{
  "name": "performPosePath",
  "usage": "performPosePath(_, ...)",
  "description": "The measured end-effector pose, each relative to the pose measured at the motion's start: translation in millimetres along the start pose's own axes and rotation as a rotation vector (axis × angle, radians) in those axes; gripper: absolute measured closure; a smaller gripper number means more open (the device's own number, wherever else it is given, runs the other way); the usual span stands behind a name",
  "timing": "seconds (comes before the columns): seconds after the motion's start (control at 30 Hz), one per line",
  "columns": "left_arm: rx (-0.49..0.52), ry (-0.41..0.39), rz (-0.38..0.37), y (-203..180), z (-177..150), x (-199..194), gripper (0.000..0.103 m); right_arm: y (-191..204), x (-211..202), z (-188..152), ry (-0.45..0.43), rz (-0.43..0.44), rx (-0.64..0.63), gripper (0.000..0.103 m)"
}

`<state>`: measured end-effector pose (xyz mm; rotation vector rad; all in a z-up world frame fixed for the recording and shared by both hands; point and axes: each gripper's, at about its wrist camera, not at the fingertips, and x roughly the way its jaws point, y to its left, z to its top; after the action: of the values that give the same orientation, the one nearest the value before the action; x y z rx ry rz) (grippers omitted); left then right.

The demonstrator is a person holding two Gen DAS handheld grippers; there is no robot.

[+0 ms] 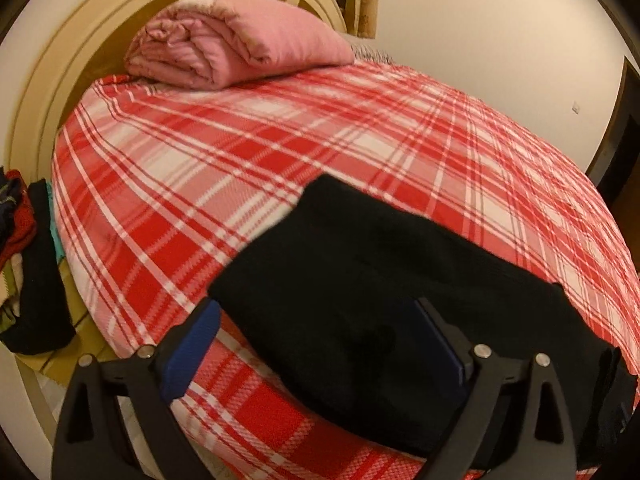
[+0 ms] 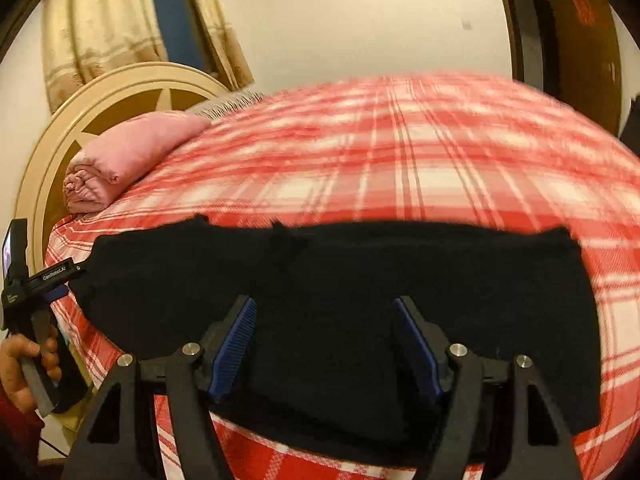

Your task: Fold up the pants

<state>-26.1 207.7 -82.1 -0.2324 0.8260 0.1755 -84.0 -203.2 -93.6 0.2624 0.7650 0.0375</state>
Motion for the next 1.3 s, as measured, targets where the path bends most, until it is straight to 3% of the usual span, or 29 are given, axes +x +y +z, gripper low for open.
performPosePath(0.13,-0.031,0.045,-0.026,2,-5,9,0.006,5,2,-1,0.001,-0.015,-0.030,0.031)
performPosePath(0.33,-0.215,0.063,-0.147,31,-12,17,0.006,5,4,-2,0.001,-0.016,-0.027,0.031)
performPosePath(0.53,-0.227,0.053,-0.127,24,-8,19,0.009,5,6,0,0.004,-0.014,-0.025,0.031)
performPosePath(0.6,-0.233,0.044,-0.124,25,-6,20,0.017,6,6,0,0.006,-0.014,-0.025,0.031)
performPosePath(0.73,-0.236,0.031,-0.112,29,-4,18,0.045,5,4,1,0.005,-0.008,-0.020,0.031)
performPosePath(0.83,-0.250,0.027,-0.178,34,-1,15,0.075,4,-6,4,-0.036,0.003,-0.002,0.031)
performPosePath(0.87,-0.249,0.030,-0.195,32,1,14,0.078,4,-13,7,-0.066,-0.007,-0.003,0.031)
performPosePath(1.1,-0.077,-0.097,-0.189,-10,11,-28,0.080,-26,-41,18,-0.153,-0.058,0.069,0.031)
performPosePath(1.3,0.181,-0.223,-0.383,-98,7,-92,0.080,-66,-56,21,-0.158,-0.034,0.146,0.031)
